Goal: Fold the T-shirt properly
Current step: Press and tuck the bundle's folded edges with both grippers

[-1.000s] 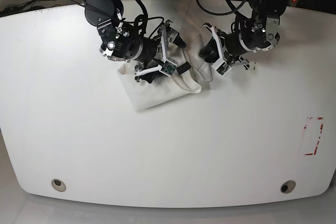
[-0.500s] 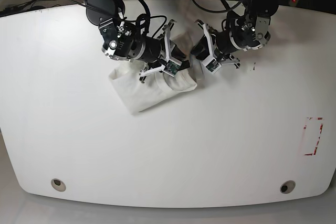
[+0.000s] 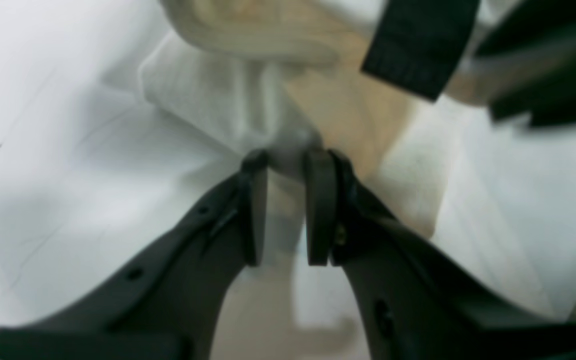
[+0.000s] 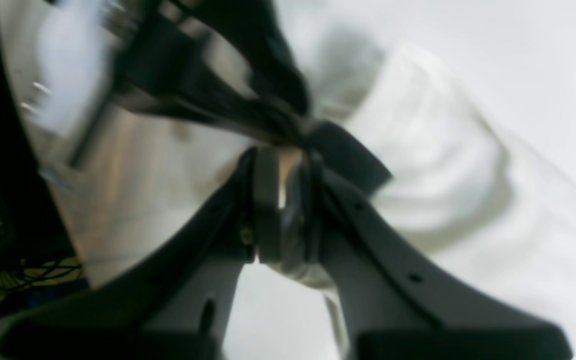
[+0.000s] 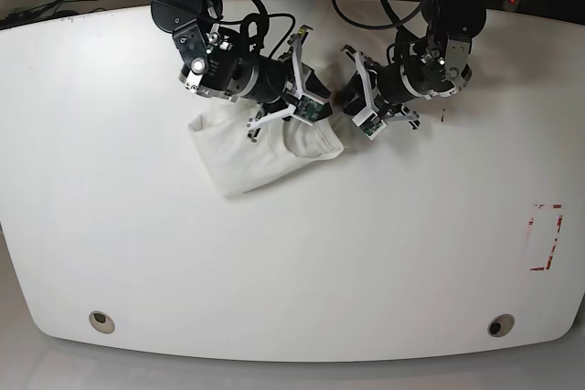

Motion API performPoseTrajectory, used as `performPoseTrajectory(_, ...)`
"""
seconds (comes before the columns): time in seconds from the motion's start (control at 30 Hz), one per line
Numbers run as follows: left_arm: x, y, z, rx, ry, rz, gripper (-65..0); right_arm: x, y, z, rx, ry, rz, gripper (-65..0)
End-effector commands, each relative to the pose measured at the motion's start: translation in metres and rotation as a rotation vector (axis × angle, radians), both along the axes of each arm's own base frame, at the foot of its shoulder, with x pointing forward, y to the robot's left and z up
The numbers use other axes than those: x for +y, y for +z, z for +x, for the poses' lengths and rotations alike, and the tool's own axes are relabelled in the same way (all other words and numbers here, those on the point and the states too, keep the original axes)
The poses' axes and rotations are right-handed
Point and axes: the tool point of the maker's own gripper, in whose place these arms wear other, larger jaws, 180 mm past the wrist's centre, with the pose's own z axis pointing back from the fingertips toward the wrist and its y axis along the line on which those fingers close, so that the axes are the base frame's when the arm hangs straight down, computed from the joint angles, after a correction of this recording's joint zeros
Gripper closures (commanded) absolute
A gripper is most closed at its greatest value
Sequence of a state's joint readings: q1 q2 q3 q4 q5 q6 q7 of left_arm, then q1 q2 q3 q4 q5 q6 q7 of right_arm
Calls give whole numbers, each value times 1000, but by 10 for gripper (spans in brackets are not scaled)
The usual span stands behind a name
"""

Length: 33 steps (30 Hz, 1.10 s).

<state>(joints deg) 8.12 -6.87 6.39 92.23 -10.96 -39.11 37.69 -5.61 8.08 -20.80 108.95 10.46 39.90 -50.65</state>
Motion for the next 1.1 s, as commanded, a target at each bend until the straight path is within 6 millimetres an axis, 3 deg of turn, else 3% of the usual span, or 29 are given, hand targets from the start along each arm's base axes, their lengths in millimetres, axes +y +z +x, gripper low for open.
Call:
performPoseTrajectory(0.0, -4, 12, 7, -38, -4, -30, -113, 16, 14, -7, -17, 35, 51, -75)
performPoseTrajectory(0.07, -5, 12, 7, -38, -4, -32, -113, 23, 18, -14, -26, 62, 57, -75)
performPoseTrajectory(0.2, -9, 14, 8, -39, 0, -47, -113, 26, 3, -16, 25, 53, 53, -75)
performPoseTrajectory(0.33, -9, 13, 7, -38, -3, -46, -113, 20, -10, -5, 71, -7, 55, -78)
performPoseTrajectory(0.53, -9, 14, 7, -40, -4, -46, -113, 19, -5, 5, 51, -23, 78, -94)
performPoseTrajectory(0.67, -9, 13, 7, -38, -3, -46, -113, 13, 12, 10, -7, -27, 83, -235)
performPoseTrajectory(0.7, -9, 13, 7, -38, -3, -46, -113, 8, 16, 13, -22, -41, 86, -300)
performPoseTrajectory(0.83, -9, 13, 7, -38, -3, -46, -113, -5, 15, 19, -27, -89, 76, -444)
performPoseTrajectory(1.07, -9, 12, 5, -34, -5, -46, -113, -21, -7, 35, 21, -138, 45, -438)
